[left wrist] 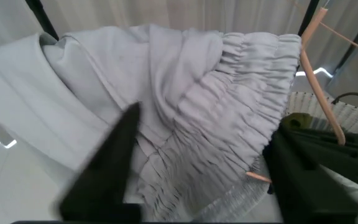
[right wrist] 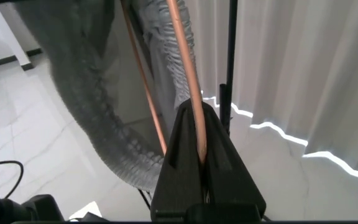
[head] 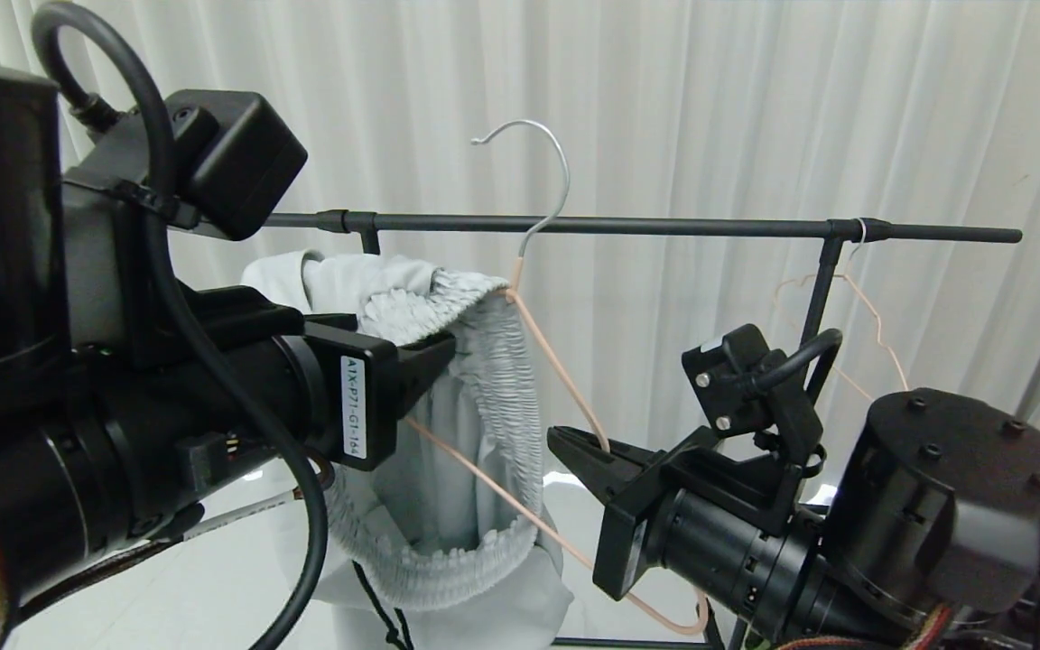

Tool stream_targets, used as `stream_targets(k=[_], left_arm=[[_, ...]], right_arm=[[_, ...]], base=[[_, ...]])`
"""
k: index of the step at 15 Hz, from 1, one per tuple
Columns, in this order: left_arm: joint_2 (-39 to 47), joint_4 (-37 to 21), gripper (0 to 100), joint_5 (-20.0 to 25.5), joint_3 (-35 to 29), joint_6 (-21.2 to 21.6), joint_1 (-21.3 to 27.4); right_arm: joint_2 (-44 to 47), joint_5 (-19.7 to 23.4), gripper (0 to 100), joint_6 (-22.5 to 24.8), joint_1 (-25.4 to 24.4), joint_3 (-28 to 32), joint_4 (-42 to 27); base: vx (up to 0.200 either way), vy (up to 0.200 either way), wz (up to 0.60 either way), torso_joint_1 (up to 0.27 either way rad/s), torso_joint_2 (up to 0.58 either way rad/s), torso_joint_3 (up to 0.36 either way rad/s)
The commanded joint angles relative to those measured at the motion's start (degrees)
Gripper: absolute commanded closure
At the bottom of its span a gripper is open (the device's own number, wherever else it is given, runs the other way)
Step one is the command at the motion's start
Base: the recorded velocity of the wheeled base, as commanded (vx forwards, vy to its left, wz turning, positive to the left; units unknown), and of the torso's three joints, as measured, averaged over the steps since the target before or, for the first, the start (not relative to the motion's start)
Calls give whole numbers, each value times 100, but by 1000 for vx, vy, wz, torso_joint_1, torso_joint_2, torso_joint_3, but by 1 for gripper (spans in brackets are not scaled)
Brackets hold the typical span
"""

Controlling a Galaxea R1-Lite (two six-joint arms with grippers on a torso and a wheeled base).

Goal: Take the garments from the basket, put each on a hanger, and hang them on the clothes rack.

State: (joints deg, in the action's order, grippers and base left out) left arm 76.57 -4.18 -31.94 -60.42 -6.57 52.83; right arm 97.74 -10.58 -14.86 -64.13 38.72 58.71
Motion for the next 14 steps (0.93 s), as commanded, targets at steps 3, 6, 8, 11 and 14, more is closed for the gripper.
stream_targets(k=[3, 6, 8, 11, 14], left_arm=[[-10, 5, 0, -5, 30, -11, -1], [-98, -4, 0, -5, 109, -2, 43], [-397, -4, 0, 4, 364, 420, 245], [-1100, 5, 0, 320, 759, 1070, 403], [-1663, -4, 0, 1014, 891, 1879, 201]], right_arm=[[-10, 3, 100, 71, -3, 13, 185], [-10, 3, 100, 220, 41, -22, 255], [-10, 3, 100, 335, 182, -31, 255], [-106, 56, 100, 510, 323, -277, 290], [-353, 162, 100, 625, 314, -848, 440]], base=[[0, 0, 0, 0, 0, 0], [0, 0, 0, 0, 0, 0], [0, 0, 0, 0, 0, 0], [0, 0, 0, 0, 0, 0], [0, 0, 0, 0, 0, 0]])
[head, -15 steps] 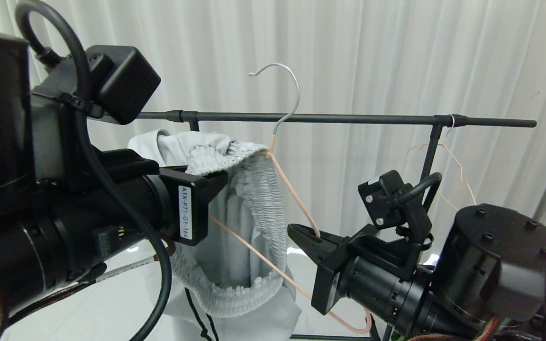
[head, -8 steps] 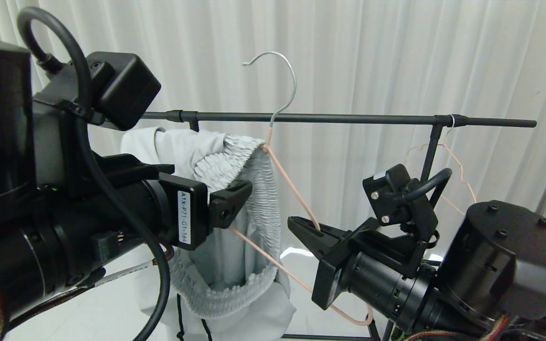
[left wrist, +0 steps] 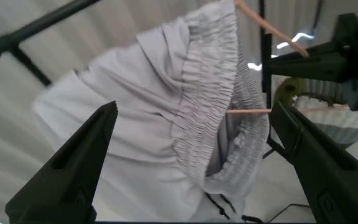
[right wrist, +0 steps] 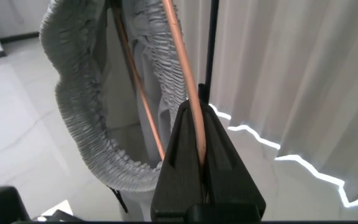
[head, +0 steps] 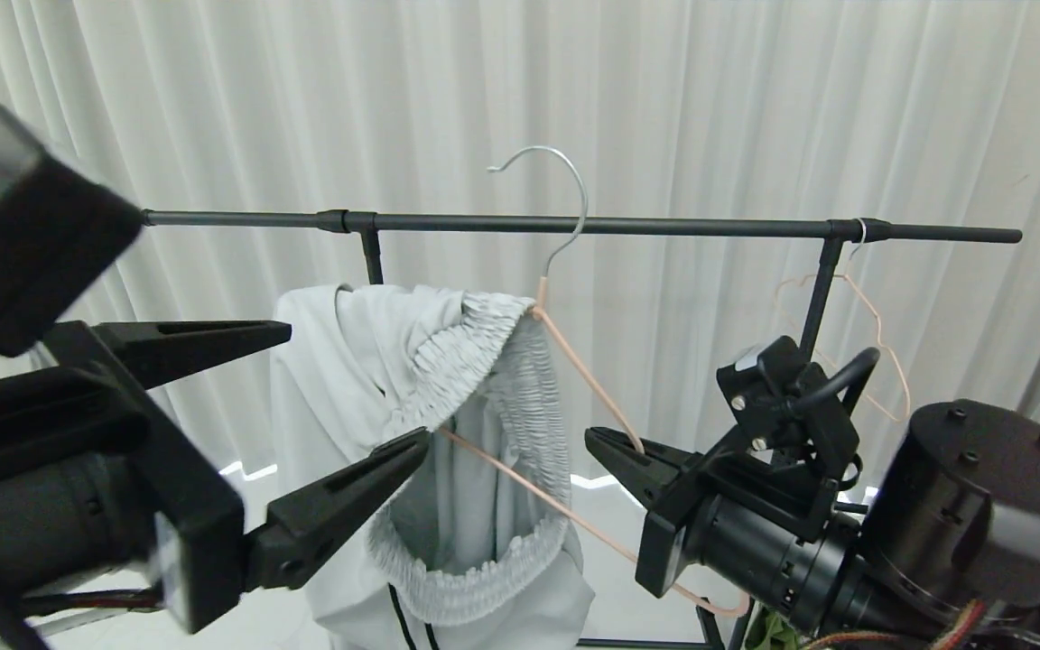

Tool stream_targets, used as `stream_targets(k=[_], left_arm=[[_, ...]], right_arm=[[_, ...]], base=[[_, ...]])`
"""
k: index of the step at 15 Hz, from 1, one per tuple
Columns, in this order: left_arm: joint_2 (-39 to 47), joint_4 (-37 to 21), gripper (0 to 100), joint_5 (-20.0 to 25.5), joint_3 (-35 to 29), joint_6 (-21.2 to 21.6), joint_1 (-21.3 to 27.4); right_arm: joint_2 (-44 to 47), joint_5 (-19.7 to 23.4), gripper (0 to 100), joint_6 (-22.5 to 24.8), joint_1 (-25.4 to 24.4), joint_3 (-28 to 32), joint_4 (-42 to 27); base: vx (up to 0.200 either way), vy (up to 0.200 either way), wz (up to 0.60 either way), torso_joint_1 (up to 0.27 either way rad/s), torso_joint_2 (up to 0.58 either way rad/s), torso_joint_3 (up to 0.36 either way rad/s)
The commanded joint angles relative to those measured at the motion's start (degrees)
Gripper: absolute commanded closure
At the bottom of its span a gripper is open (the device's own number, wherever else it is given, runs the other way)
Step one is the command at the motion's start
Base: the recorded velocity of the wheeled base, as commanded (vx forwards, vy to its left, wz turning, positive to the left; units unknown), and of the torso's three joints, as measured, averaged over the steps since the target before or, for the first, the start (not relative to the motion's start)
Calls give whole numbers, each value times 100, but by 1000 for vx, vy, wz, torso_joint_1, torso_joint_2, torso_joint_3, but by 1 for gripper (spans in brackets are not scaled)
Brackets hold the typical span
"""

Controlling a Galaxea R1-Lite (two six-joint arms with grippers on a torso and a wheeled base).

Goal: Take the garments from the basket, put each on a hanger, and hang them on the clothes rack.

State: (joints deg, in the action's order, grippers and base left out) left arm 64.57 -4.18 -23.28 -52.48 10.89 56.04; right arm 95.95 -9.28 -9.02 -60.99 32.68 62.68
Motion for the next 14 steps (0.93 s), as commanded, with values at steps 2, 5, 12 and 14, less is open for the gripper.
stream_targets(k=[2, 5, 12, 14], left_arm=[[-639, -4, 0, 949, 177, 529, -700], [-701, -4, 0, 2153, 616, 1109, -1376], [-507, -4, 0, 3673, 1548, 1214, -1201], [-410, 5, 0, 3708, 1715, 1197, -1078]], right_arm=[[-402, 233, 100, 234, -9, -746, 200], [-718, 436, 100, 454, -132, -1370, 279], [-938, 436, 100, 612, -1038, -2117, 420], [-938, 436, 100, 621, -1301, -2178, 455]], base=[[0, 0, 0, 0, 0, 0], [0, 0, 0, 0, 0, 0], [0, 0, 0, 0, 0, 0], [0, 0, 0, 0, 0, 0]])
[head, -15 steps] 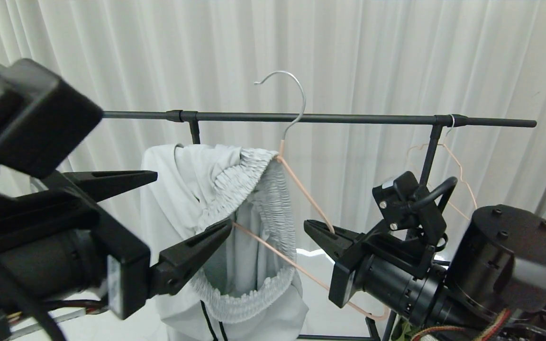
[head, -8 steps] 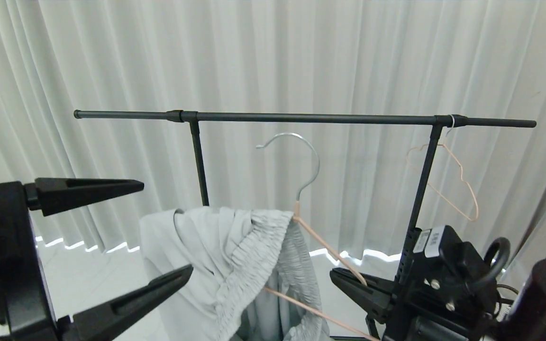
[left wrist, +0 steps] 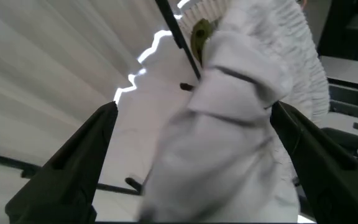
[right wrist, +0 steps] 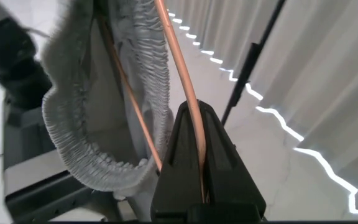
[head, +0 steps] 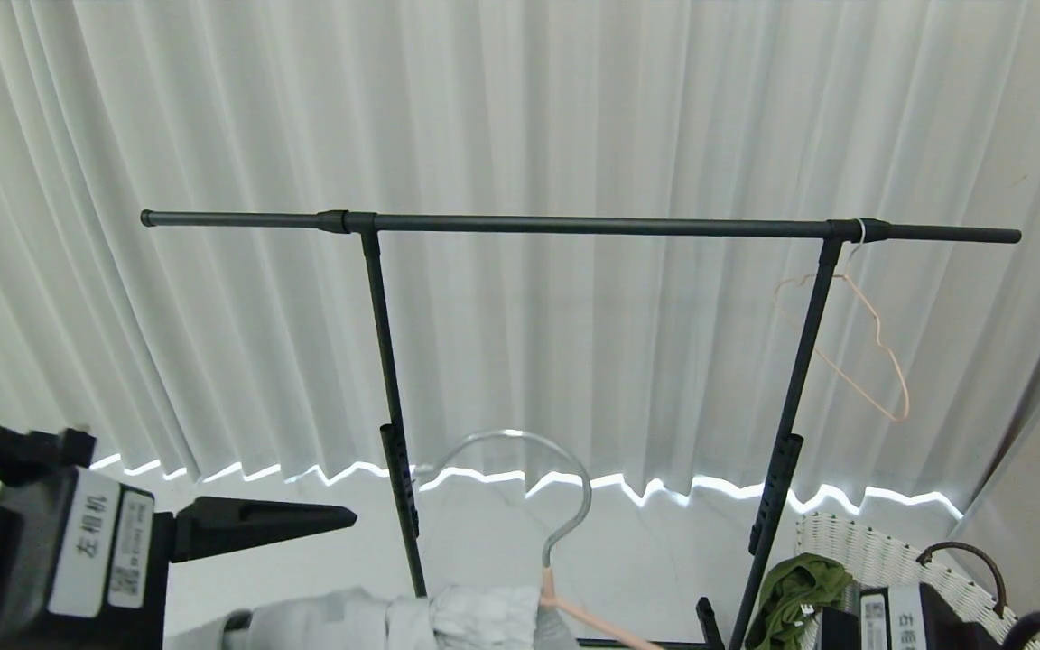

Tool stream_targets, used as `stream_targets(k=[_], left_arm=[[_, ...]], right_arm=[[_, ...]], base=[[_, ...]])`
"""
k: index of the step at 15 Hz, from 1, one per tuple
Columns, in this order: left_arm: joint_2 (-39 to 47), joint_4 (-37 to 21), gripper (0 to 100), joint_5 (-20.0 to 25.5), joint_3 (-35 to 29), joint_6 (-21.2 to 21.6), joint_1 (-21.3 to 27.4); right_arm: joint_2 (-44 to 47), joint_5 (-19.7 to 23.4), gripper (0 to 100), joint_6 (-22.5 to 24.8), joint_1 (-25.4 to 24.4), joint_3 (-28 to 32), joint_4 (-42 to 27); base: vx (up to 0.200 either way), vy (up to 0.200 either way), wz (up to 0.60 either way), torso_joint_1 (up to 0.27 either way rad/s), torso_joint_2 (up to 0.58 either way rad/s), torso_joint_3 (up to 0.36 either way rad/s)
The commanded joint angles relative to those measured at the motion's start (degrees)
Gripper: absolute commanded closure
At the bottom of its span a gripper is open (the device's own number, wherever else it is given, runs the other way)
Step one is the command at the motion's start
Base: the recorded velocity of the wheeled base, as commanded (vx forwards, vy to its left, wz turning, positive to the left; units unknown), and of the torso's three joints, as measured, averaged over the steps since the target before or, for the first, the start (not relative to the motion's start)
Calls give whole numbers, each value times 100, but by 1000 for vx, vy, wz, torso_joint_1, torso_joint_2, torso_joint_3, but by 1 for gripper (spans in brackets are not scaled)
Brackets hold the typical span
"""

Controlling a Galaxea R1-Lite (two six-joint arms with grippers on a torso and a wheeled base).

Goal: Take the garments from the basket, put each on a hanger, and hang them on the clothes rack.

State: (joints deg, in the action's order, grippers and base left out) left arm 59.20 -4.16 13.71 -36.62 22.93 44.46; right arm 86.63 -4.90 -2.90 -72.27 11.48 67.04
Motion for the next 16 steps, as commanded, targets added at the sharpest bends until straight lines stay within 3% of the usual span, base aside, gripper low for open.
stream_targets(k=[1, 4, 7, 8, 16], left_arm=[[145, 3, 0, 70, 287, -25, 142], [127, -6, 0, 457, 577, 1, 168], [127, 3, 0, 474, 621, 1, 168], [127, -6, 100, 483, 621, 1, 168], [-22, 3, 100, 474, 814, 1, 168]], right_arm=[[3, -2, 100, 18, -262, -59, 20], [39, -2, 100, 70, -376, -76, 20], [30, -2, 100, 97, -385, -59, 20], [21, -2, 100, 97, -385, -50, 20], [-14, -11, 100, 88, -385, -50, 55]], base=[[0, 0, 0, 0, 0, 0], [0, 0, 0, 0, 0, 0], [0, 0, 0, 0, 0, 0], [0, 0, 0, 0, 0, 0], [0, 0, 0, 0, 0, 0]])
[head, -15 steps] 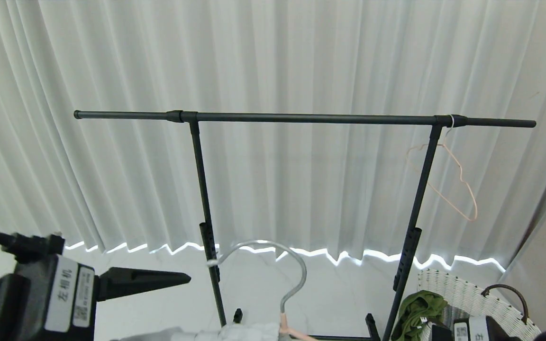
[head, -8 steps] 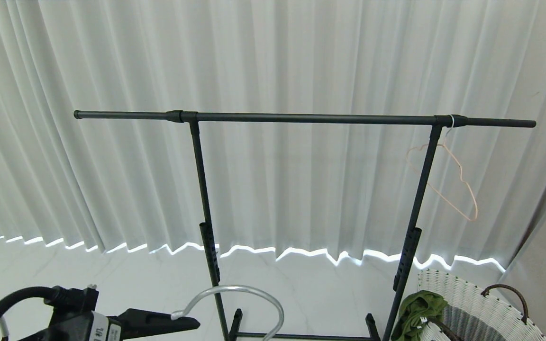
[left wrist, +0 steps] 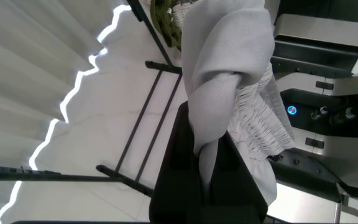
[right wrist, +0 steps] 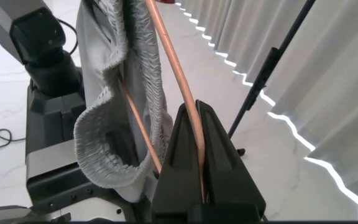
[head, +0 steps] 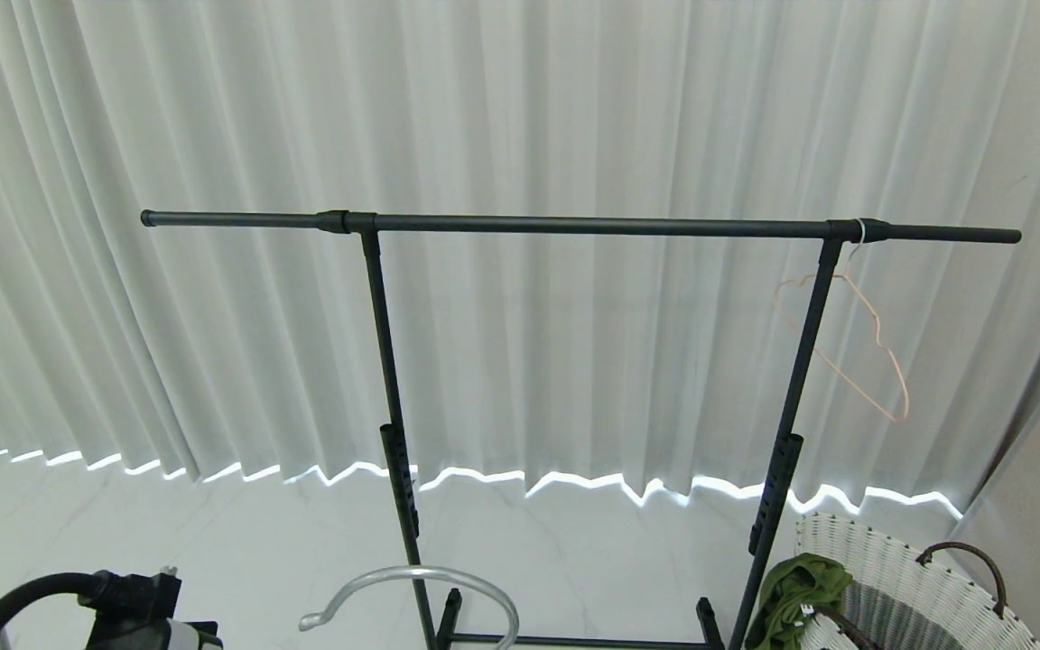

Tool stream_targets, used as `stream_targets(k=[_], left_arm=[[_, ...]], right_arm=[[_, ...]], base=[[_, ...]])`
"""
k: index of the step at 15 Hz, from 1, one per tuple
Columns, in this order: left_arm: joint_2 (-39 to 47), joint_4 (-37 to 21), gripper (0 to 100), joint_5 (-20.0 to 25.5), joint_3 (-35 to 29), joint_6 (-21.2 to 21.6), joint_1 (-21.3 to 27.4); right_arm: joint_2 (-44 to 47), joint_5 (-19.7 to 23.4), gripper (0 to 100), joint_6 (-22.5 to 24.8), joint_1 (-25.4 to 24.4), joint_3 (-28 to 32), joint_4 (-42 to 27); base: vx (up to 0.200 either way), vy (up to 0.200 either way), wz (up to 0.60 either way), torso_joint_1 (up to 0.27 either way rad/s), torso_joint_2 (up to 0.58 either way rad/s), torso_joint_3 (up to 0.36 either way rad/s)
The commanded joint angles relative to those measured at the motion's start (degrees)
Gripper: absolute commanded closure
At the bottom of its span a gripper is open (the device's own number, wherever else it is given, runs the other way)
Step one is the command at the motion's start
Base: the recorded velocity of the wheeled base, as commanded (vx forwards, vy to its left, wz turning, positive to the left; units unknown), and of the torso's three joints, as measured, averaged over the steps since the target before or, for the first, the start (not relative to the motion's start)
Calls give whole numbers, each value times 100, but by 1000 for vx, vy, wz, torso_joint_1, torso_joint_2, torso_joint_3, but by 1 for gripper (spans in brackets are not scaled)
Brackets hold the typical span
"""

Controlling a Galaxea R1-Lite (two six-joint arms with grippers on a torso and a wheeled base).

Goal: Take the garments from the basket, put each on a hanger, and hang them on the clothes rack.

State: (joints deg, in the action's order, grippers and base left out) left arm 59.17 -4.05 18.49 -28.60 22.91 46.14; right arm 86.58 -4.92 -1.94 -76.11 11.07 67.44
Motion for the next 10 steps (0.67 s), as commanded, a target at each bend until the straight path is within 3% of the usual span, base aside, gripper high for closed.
stream_targets(k=[1, 2, 3, 5, 10], left_arm=[[-20, -8, 100, -12, 12, 12, 0], [-20, -17, 100, -21, 12, 12, 0], [-11, -8, 100, -30, 12, 12, 0], [-20, -8, 100, -74, 12, 12, -17], [-20, -17, 100, -1006, 74, 38, -70]], right_arm=[[-18, 0, 100, -8, -1, -17, 15], [-18, 0, 100, 0, -1, -35, 15], [-27, -8, 0, 27, -1, -52, 15], [-62, -44, 0, 80, 8, -61, 15], [-124, -35, 0, 124, 377, -43, 6]], base=[[0, 0, 0, 0, 0, 0], [0, 0, 0, 0, 0, 0], [0, 0, 0, 0, 0, 0], [0, 0, 0, 0, 0, 0], [0, 0, 0, 0, 0, 0]])
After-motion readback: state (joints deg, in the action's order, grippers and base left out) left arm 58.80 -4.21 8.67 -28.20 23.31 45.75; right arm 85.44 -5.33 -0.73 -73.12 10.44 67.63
